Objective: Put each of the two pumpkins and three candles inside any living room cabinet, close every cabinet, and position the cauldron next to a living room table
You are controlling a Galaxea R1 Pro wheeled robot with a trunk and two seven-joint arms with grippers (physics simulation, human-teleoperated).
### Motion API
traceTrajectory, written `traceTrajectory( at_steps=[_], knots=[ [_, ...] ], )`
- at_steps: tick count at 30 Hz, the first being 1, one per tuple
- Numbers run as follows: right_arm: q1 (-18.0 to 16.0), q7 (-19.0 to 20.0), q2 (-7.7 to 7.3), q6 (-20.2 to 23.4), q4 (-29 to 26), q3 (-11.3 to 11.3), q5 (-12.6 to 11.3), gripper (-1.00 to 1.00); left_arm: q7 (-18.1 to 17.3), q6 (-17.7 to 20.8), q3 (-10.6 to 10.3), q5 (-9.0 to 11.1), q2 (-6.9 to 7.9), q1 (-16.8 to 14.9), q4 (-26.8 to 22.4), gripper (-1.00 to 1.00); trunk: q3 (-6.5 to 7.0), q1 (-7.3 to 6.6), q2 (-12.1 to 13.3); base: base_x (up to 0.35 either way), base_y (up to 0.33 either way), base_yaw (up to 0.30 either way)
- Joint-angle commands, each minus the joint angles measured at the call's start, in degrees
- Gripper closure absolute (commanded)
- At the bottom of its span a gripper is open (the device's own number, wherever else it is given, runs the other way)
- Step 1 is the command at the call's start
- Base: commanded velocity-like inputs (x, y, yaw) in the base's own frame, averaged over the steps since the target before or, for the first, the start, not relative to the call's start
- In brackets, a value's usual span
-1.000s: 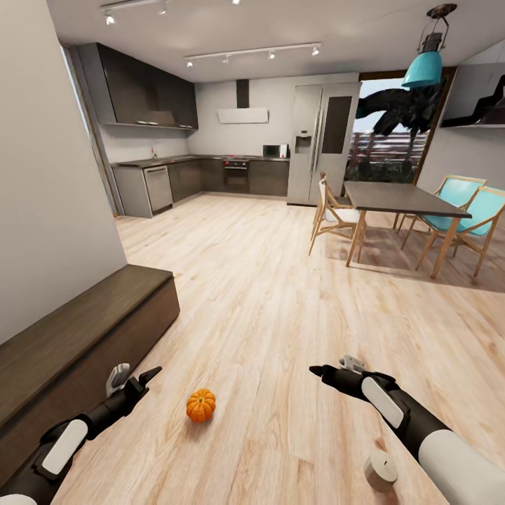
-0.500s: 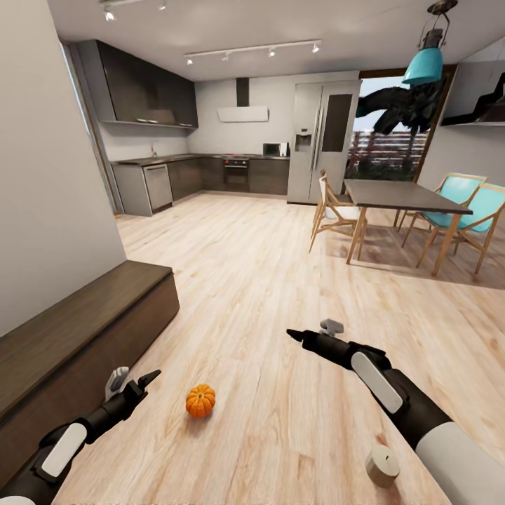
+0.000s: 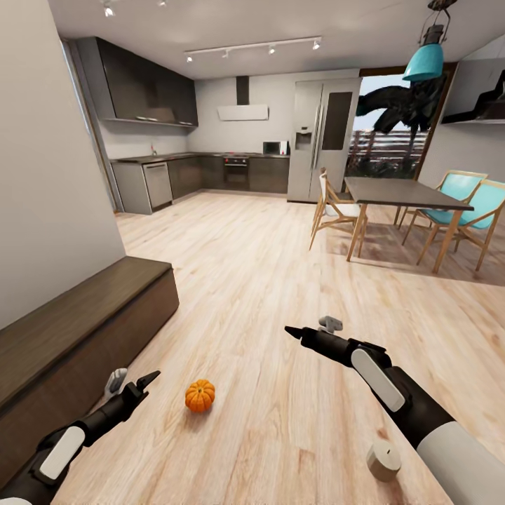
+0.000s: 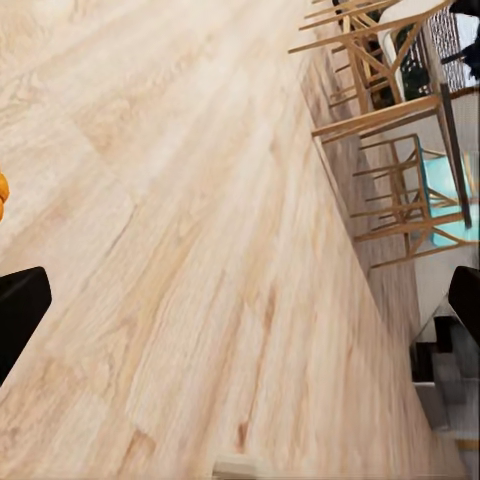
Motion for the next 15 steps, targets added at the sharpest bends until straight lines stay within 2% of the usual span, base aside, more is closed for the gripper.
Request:
traceTrajectory(
  at_steps=[1, 3, 5, 15],
  knots=[
    [-0.05, 0.06, -0.03, 0.12, 0.01, 0.07, -0.1, -1.0, -0.73, 0.45, 0.1, 0.23, 0.09, -0.03, 0.31, -1.0, -0.24, 0.22, -0.44, 0.0, 0.0, 0.0],
    [-0.05, 0.06, 0.02, 0.12, 0.17, 0.06, -0.1, -1.0, -2.64, 0.38, 0.14, -0.88, 0.69, -0.03, 1.61, -1.0, -0.6, 0.65, -1.24, 0.0, 0.0, 0.0],
    [-0.05, 0.06, 0.03, 0.12, 0.21, 0.06, -0.11, -1.0, -3.05, 0.37, 0.17, -1.18, 0.85, -0.03, 1.9, -1.0, -0.95, 1.09, -2.04, 0.0, 0.0, 0.0],
    [-0.05, -0.02, 0.03, 0.12, 0.26, 0.06, -0.11, -1.0, -3.45, 0.34, 0.14, -1.38, 0.99, -0.03, 2.12, -1.0, -2.75, 3.29, -6.05, 0.0, 0.0, 0.0]
  ],
)
